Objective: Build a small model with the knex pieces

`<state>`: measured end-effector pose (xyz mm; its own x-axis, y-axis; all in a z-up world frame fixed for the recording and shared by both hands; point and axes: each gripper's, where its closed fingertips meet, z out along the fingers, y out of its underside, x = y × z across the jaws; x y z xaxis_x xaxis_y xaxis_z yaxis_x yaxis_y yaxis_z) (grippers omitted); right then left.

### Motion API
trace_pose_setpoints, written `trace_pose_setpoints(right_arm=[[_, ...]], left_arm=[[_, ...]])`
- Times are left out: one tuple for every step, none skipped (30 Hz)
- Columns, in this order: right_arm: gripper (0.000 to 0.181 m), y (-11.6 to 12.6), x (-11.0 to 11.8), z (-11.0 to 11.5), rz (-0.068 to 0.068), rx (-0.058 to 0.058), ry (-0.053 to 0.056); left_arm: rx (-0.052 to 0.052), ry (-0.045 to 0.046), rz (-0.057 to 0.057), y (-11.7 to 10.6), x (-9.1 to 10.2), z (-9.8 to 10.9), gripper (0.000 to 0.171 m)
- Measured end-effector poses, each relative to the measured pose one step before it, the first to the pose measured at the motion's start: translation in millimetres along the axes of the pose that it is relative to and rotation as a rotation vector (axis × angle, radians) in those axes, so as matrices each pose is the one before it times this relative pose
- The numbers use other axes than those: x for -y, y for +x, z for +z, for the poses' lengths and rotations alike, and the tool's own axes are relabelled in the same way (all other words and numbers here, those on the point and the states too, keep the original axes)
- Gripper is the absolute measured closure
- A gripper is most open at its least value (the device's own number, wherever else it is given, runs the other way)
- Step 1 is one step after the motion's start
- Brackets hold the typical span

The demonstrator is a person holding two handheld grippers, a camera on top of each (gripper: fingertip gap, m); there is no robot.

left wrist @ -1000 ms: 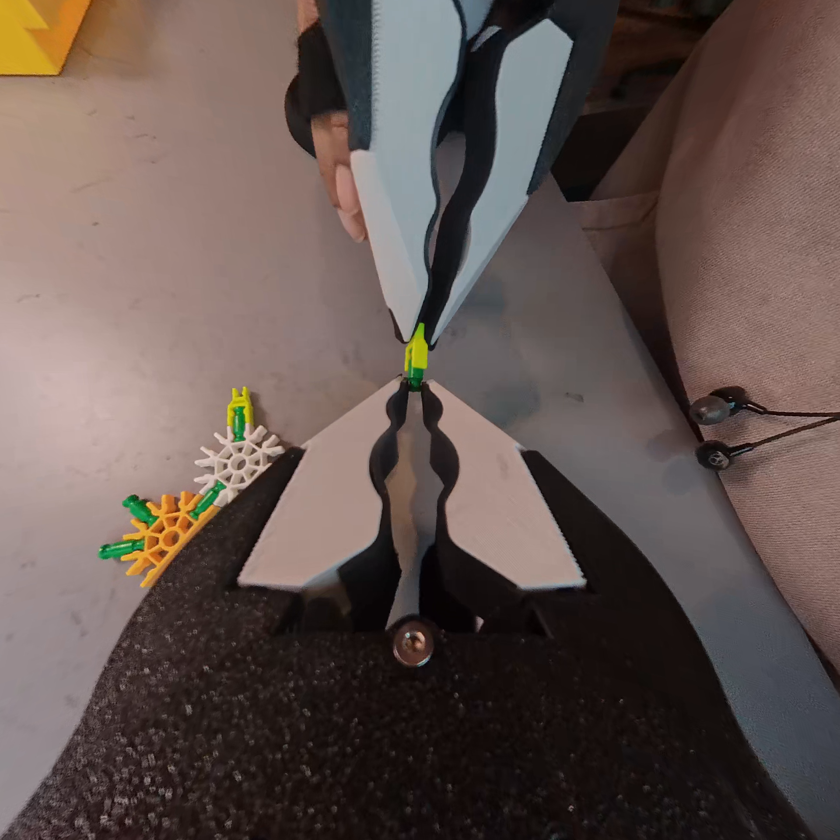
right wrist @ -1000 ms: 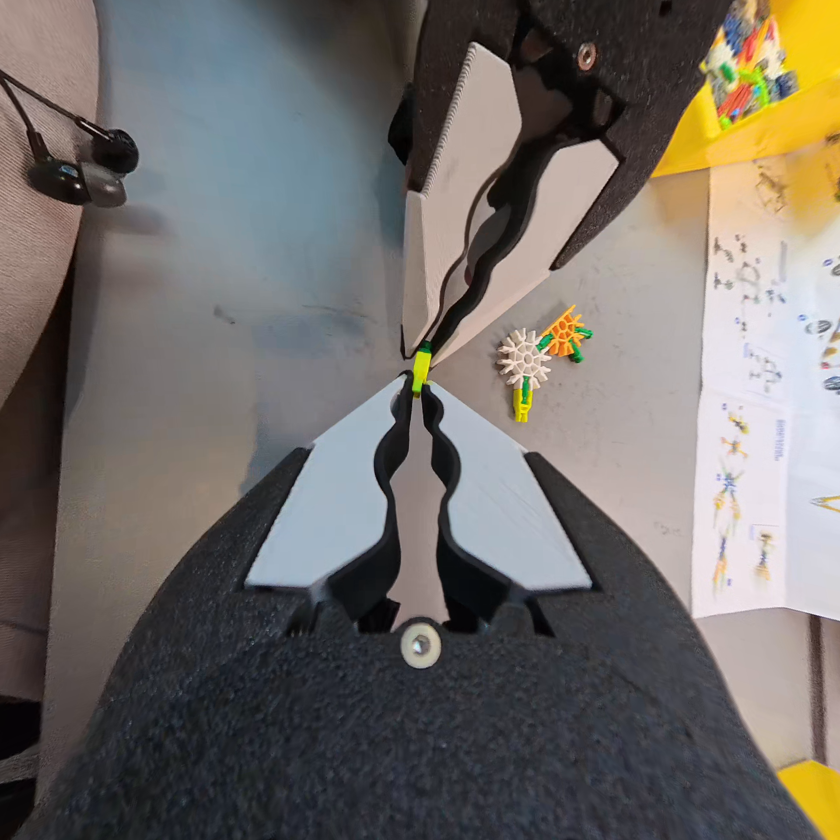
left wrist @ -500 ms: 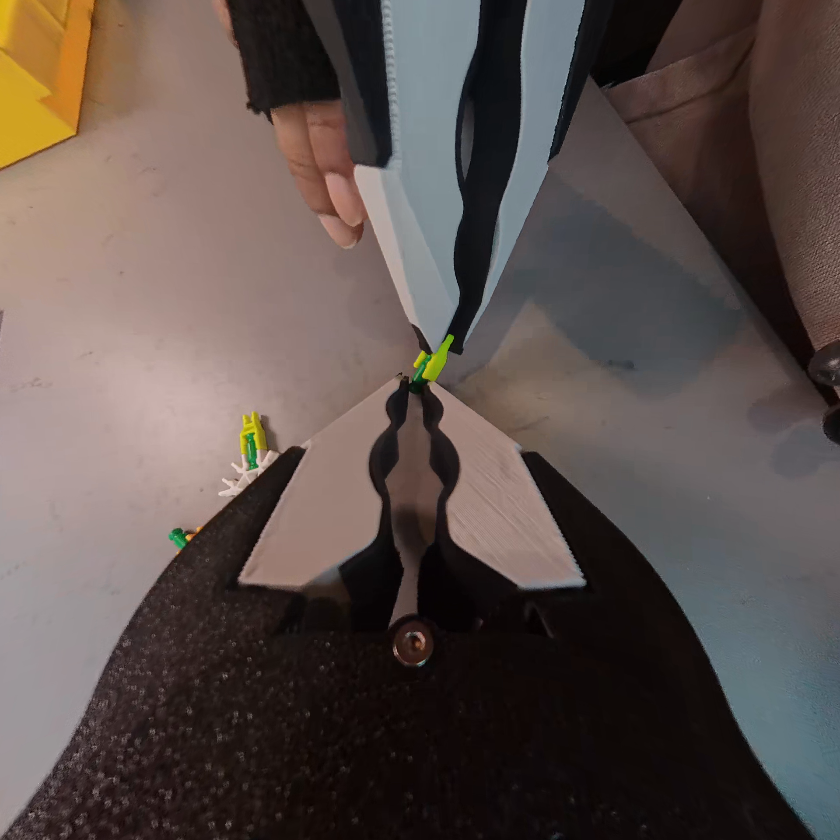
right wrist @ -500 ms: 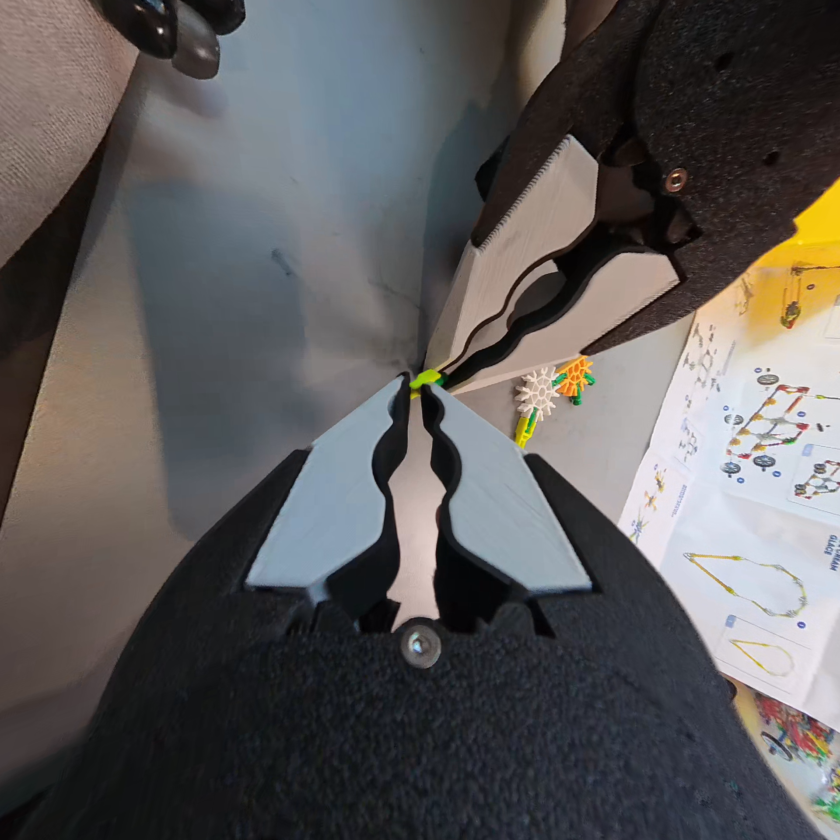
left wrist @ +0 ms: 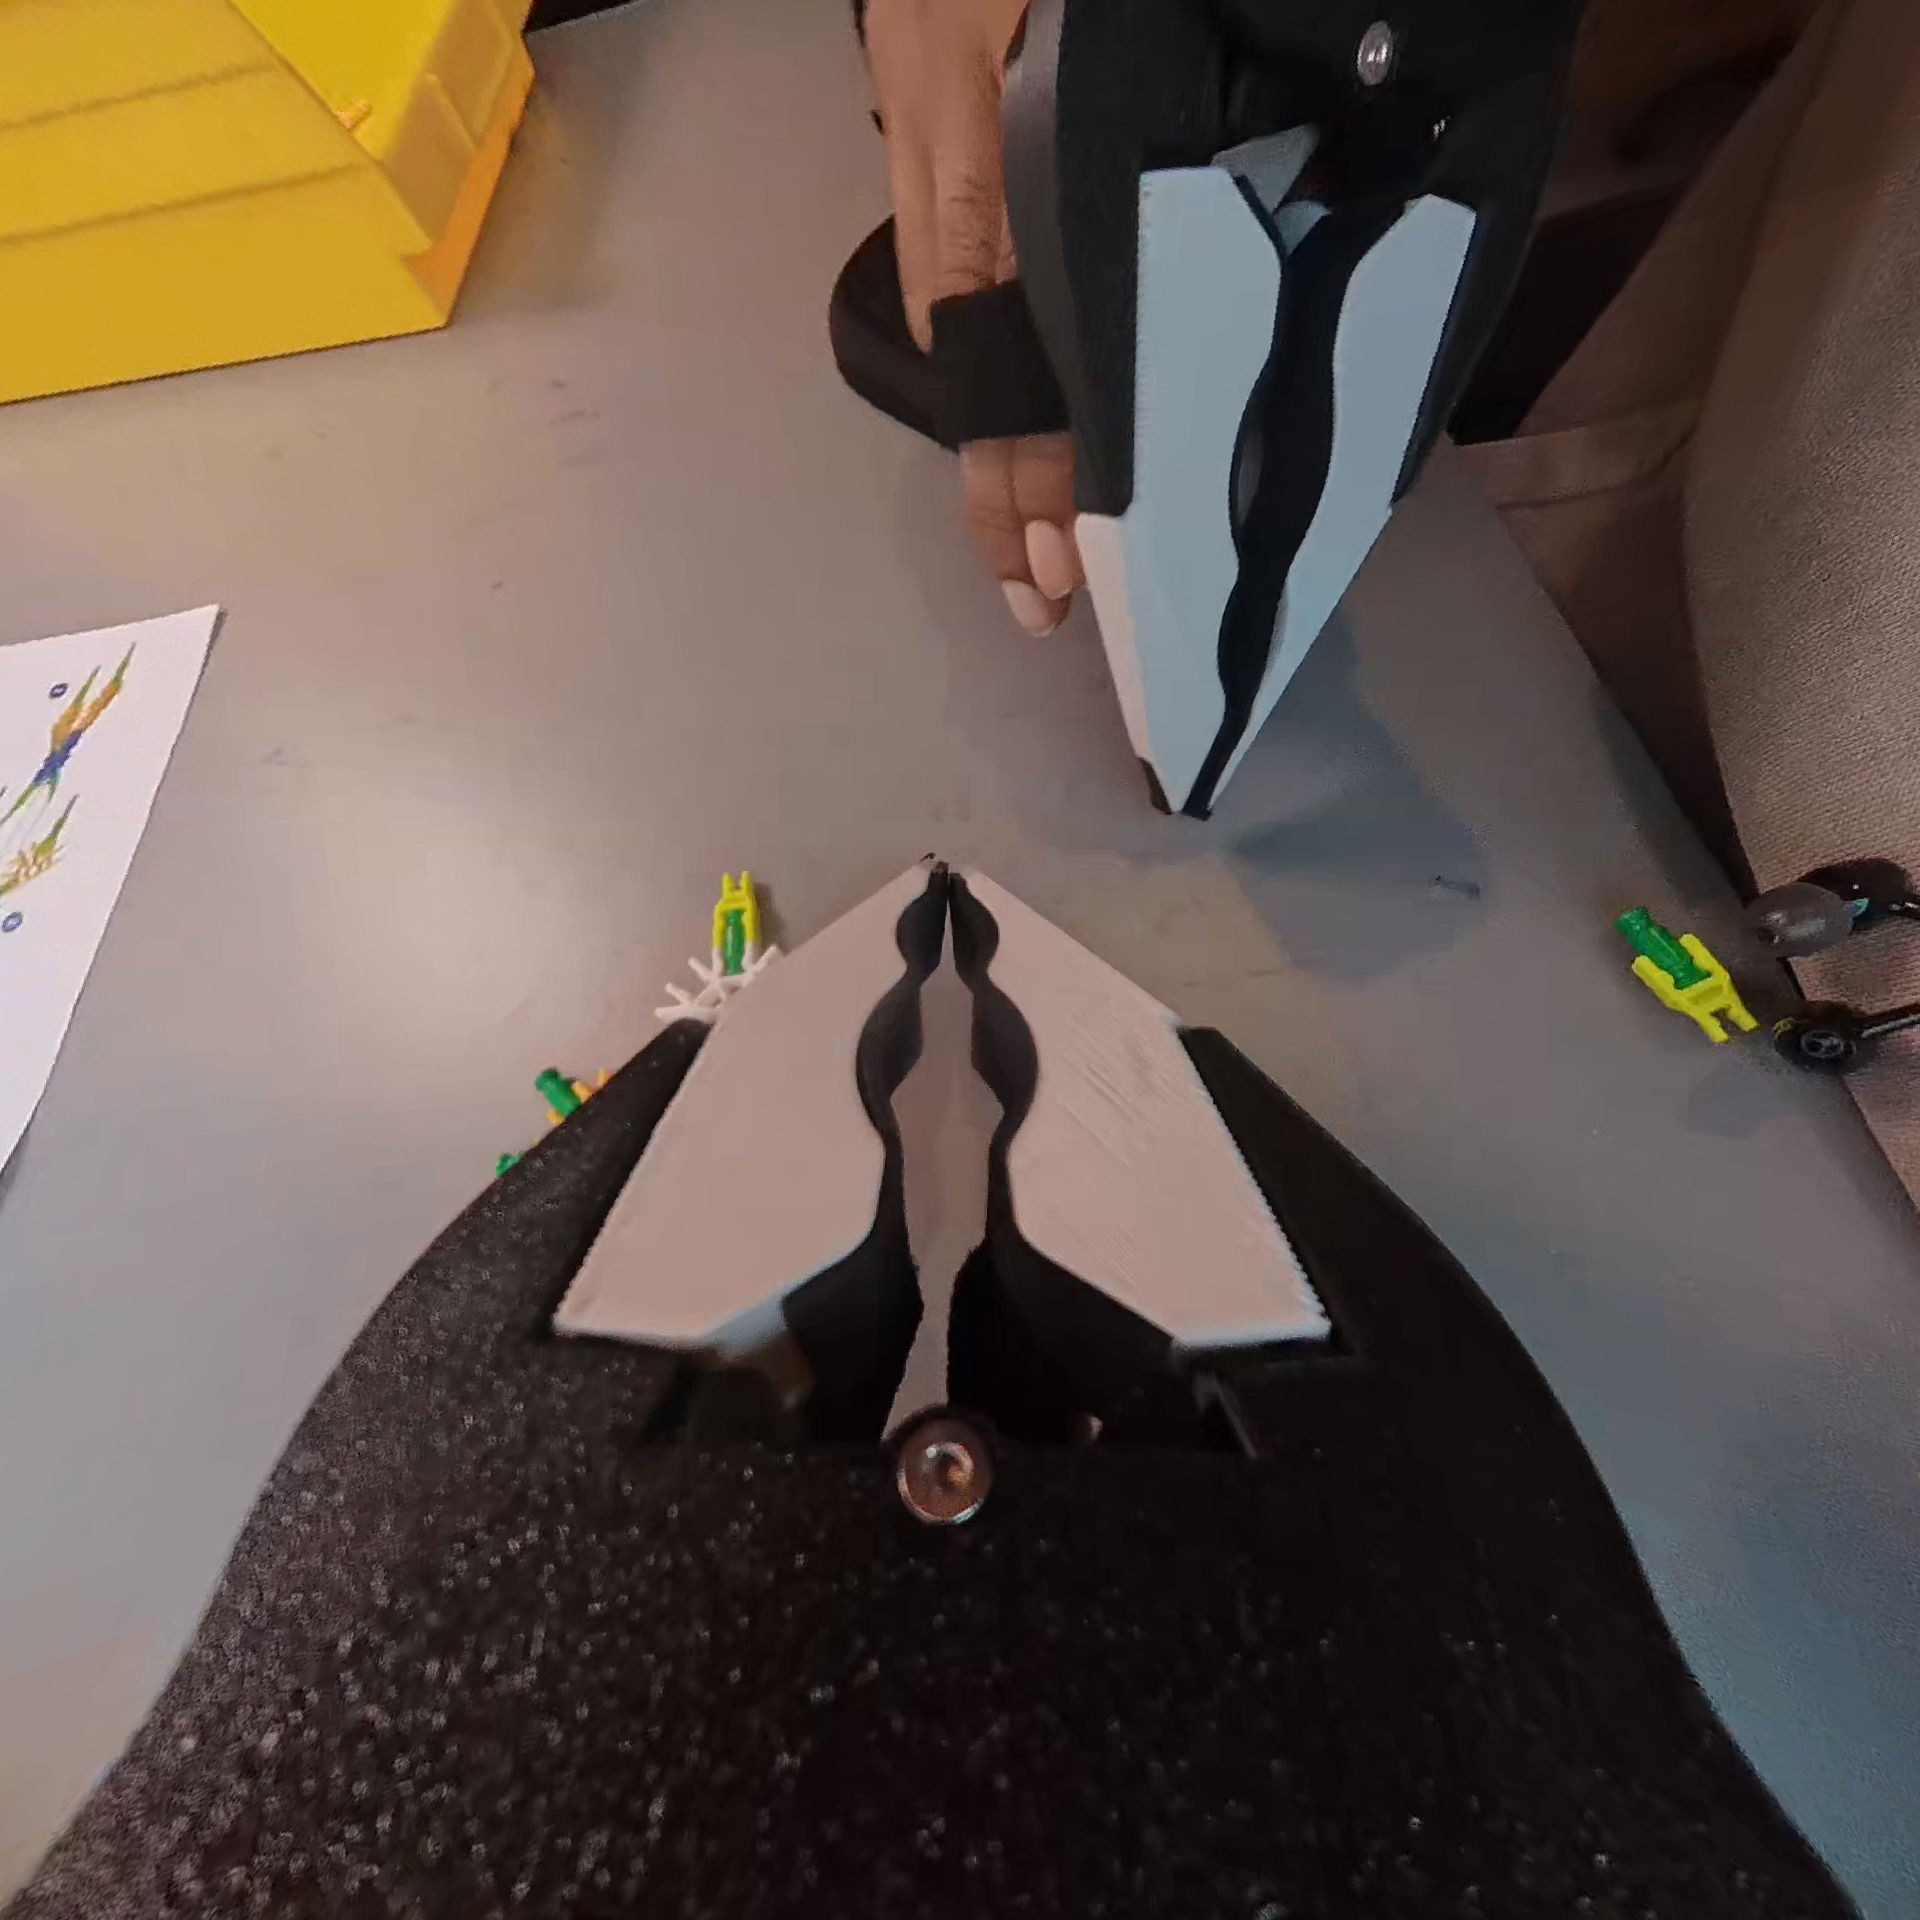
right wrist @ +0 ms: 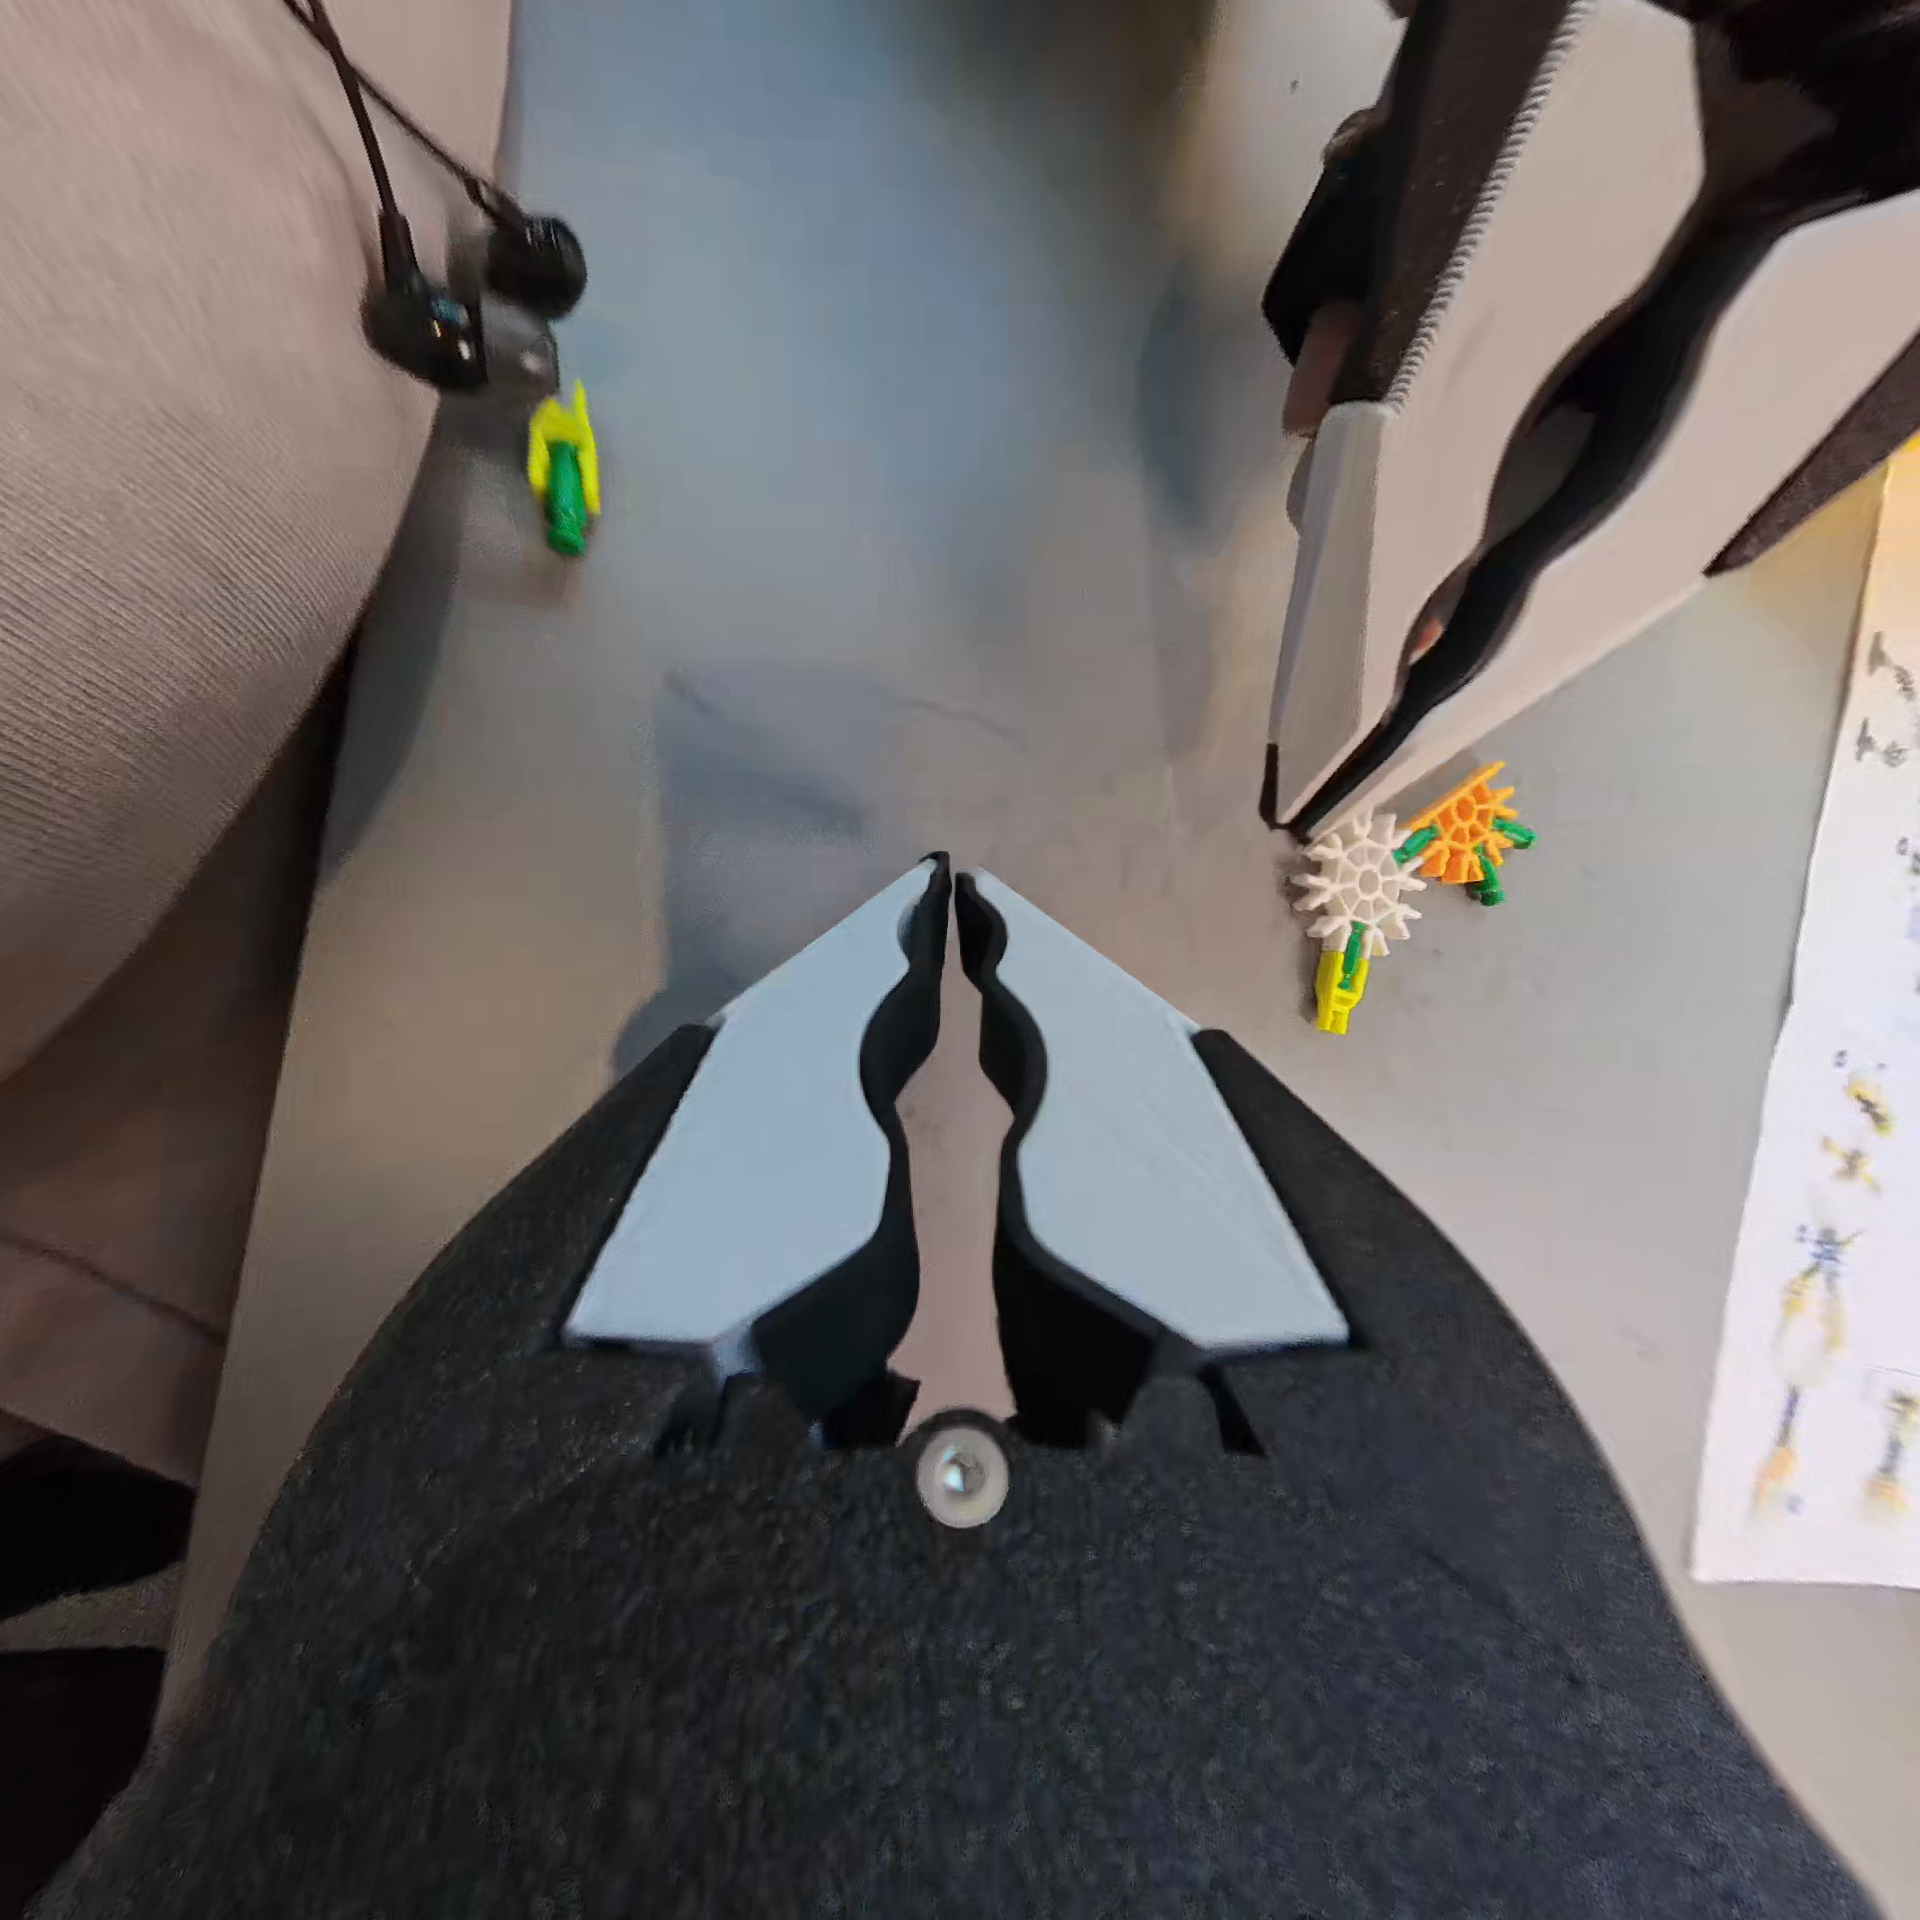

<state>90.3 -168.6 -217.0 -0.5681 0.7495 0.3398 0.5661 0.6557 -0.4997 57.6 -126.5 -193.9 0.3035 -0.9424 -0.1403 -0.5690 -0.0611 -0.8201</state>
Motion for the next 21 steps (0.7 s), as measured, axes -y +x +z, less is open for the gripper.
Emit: trace_pose_setpoints(right_arm=[[0.179, -1.13, 5.49, -2.76, 0.0582, 0.0189, 0.0523], [0.175, -2.49, 4.94, -2.06, 0.0548, 0.025, 0.0432], [0.171, -4.49, 4.48, -1.22, 0.0486, 0.0347, 0.0352], [0.167, -6.58, 3.99, -0.32, 0.0413, 0.0433, 0.0294], [0.161, -7.02, 3.84, 0.93, 0.0354, 0.0416, 0.0233], [0.159, -7.24, 3.78, 2.11, 0.0245, 0.0402, 0.0176], [0.158, -5.35, 4.0, 3.56, 0.0085, 0.0239, 0.0124], [0.157, -4.69, 2.99, 4.98, -0.0083, 0.0174, -0.0012], [0.156, -4.92, 1.79, 6.0, -0.0196, 0.0198, -0.0144], [0.155, -4.69, 1.23, 6.48, -0.0245, 0.0201, -0.0196], [0.156, -3.74, 0.37, 6.75, -0.0231, 0.018, -0.0236], [0.157, -3.58, -2.34, 7.15, -0.0174, 0.0246, -0.0405], [0.156, -3.77, -3.87, 6.89, -0.02, 0.0299, -0.049], [0.164, 2.73, 5.55, 1.65, -0.0256, -0.0112, 0.0136], [0.176, 2.46, 0.12, 1.9, -0.0088, -0.001, -0.0209], [0.177, -0.76, 0.99, 0.66, -0.0015, 0.0218, -0.0083], [0.178, -0.76, 0.38, -0.45, -0.0074, 0.0142, -0.0006], [0.178, 3.2, -0.55, -1.44, -0.0076, -0.02, 0.0077], [0.178, 4.44, -1.6, -3.23, 0.0019, -0.0289, 0.0106], [0.177, 5.8, -1.53, -5.41, 0.0132, -0.0358, 0.0163], [0.178, 8.79, -0.79, -7.72, 0.0169, -0.0545, 0.0234]], left_arm=[[0.007, 0.01121, -0.0142, -2.83, -0.8, -4.18, 0.171], [0.0077, 0.01319, -0.0129, -3.03, 1.0, -3.55, 0.169], [0.0051, 0.01654, -0.014, -2.94, 2.49, -2.91, 0.167], [-0.0002, 0.01553, -0.0162, -2.24, 2.9, -2.41, 0.166], [-0.0006, 0.01188, -0.0166, -1.95, 2.12, -1.73, 0.163], [-0.0007, 0.0087, -0.0143, -1.53, 1.1, -1.16, 0.159], [-0.0019, 0.00592, -0.0126, -1.29, 0.04, -0.63, 0.157], [-0.0017, 0.00438, -0.0122, -1.08, -0.47, 0.07, 0.154], [-0.0017, 0.00354, -0.0114, -0.92, -0.39, 0.29, 0.151], [-0.0002, 0.00509, -0.0102, -0.94, 0.31, 0.38, 0.149], [0.0019, 0.00832, -0.0076, -0.71, 1.37, 0.19, 0.148], [0.0017, 0.0108, -0.0045, -0.19, 2.14, -0.2, 0.148], [0.0016, 0.00983, -0.004, 0.07, 2.32, -0.55, 0.148], [0.003, 0.00542, -0.0046, 0.03, 1.75, -0.55, 0.148], [0.0042, 0.00163, -0.0038, -0.1, 0.95, -0.47, 0.148], [0.0039, -0.00119, -0.0028, 0.15, 0.14, -0.61, 0.148], [-0.0002, -0.00287, -0.0039, 0.94, -0.25, -0.59, 0.148], [-0.009, -0.00179, -0.0073, 2.37, -0.32, -0.76, 0.148], [-0.0158, 0.00089, -0.012, 3.67, -0.13, -0.74, 0.148], [-0.0217, 0.00619, -0.0165, 4.75, 0.17, -0.62, 0.148], [-0.0295, 0.01519, -0.0188, 5.79, 1.03, -0.68, 0.148]])
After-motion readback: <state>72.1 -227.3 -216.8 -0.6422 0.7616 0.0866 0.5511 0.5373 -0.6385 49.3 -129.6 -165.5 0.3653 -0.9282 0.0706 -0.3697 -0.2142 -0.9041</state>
